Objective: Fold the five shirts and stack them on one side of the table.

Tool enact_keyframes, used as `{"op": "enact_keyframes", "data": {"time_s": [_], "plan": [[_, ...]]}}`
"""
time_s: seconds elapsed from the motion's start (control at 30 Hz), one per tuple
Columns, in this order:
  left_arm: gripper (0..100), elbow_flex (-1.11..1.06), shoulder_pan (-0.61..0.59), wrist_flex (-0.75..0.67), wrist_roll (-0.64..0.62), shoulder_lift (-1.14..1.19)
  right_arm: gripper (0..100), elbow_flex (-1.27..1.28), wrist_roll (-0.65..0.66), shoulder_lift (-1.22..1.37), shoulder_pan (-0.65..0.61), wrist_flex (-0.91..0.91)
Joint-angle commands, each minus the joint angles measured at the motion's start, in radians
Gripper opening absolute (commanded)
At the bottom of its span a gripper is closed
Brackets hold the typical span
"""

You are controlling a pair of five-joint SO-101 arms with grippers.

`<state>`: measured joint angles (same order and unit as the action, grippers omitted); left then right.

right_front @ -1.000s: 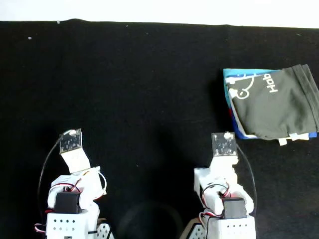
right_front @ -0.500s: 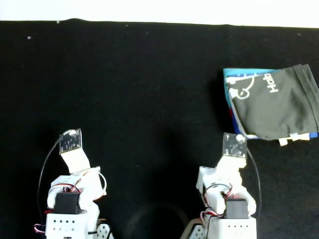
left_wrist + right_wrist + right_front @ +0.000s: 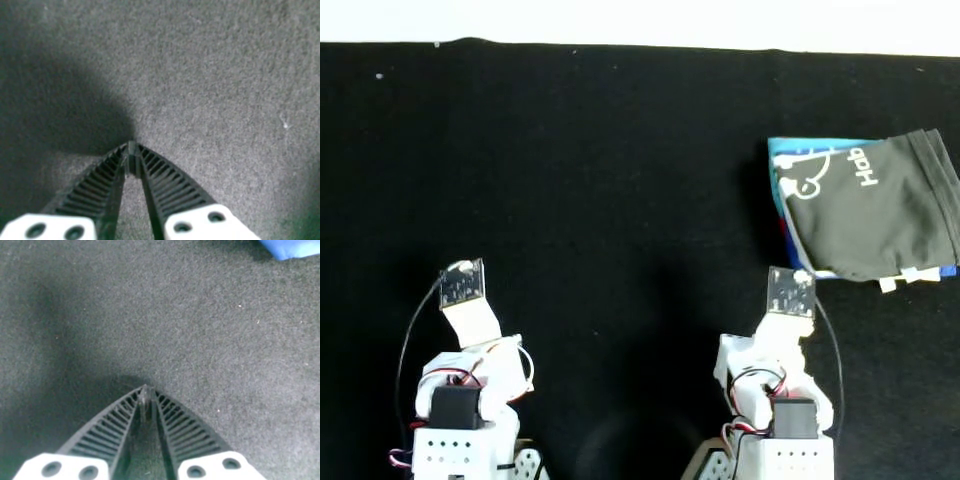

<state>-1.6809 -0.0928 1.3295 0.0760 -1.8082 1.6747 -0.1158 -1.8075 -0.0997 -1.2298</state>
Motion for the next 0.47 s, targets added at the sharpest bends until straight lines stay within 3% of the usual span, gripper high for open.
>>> {"op": "enact_keyframes", "data": {"time_s": [0.0, 0.43], "plan": [[1, -0.012, 0.016, 0.014, -0.005, -0.012, 0.9, 0.127, -0.012, -0.008, 0.010, -0.008], [1, -0.012, 0.012, 0.011, -0.005, -0.005, 0.9, 0.127, -0.012, -0.008, 0.010, -0.008]]}}
